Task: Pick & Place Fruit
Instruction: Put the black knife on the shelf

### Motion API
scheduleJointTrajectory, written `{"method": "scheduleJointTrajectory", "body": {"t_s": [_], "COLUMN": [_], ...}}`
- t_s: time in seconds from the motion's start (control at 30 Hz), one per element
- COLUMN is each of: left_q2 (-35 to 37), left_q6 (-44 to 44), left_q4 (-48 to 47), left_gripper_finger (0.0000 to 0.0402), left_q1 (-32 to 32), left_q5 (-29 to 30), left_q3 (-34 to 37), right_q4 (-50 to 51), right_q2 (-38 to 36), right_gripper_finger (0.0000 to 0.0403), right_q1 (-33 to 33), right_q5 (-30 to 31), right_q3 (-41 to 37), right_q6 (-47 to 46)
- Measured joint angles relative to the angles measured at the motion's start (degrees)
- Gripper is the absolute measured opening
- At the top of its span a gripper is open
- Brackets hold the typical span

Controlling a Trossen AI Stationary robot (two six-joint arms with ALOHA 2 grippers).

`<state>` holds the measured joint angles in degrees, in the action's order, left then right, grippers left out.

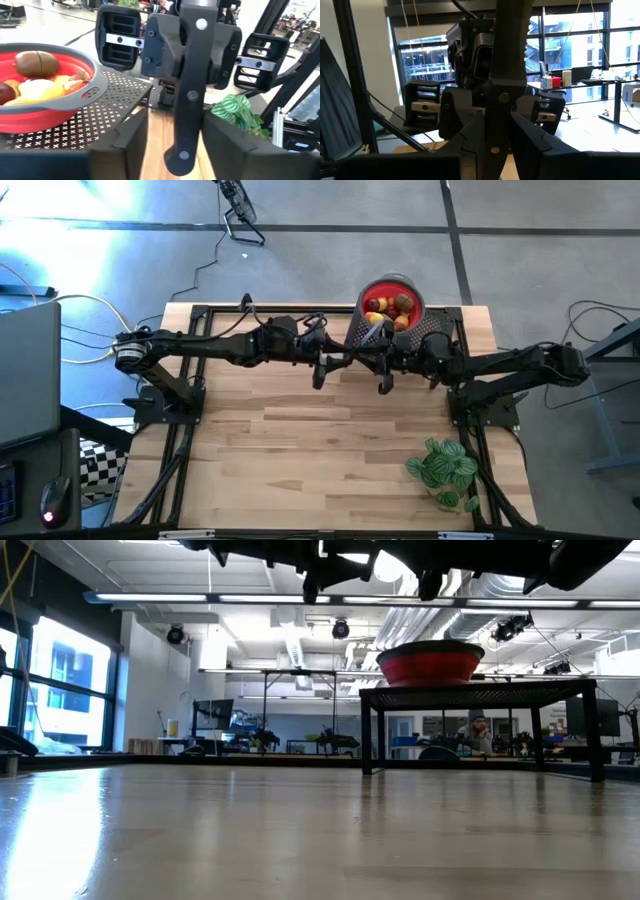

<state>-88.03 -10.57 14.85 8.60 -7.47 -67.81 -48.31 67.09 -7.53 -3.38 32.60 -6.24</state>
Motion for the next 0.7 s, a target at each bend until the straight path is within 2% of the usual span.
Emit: {"method": "scheduleJointTrajectory", "body": {"t_s": [0.13,0.23,0.53,0.6,0.7], "left_q2": [0.0,0.8,7.7,10.0,13.2], "left_q6": [0.1,2.6,4.7,6.5,8.8], "left_q4": [0.0,-1.0,-8.1,-12.2,-18.8], "left_gripper_finger": [0.0214,0.0229,0.0221,0.0215,0.0204], "left_q1": [0.1,1.3,7.2,9.0,12.8], "left_q5": [0.5,0.0,-8.4,-8.6,-8.3], "left_q3": [0.0,0.0,0.0,0.0,0.0], "right_q4": [0.0,0.0,2.7,5.5,14.5], "right_q2": [0.0,0.0,0.0,-0.8,-3.0], "right_gripper_finger": [0.0064,0.0064,0.0064,0.0064,0.0064], "right_q1": [0.0,-0.1,-3.6,-4.1,-4.2], "right_q5": [0.0,0.7,5.4,8.4,16.3], "right_q3": [0.0,0.0,0.0,0.0,0.6], "right_q6": [0.0,0.4,0.3,-0.2,-1.5]}}
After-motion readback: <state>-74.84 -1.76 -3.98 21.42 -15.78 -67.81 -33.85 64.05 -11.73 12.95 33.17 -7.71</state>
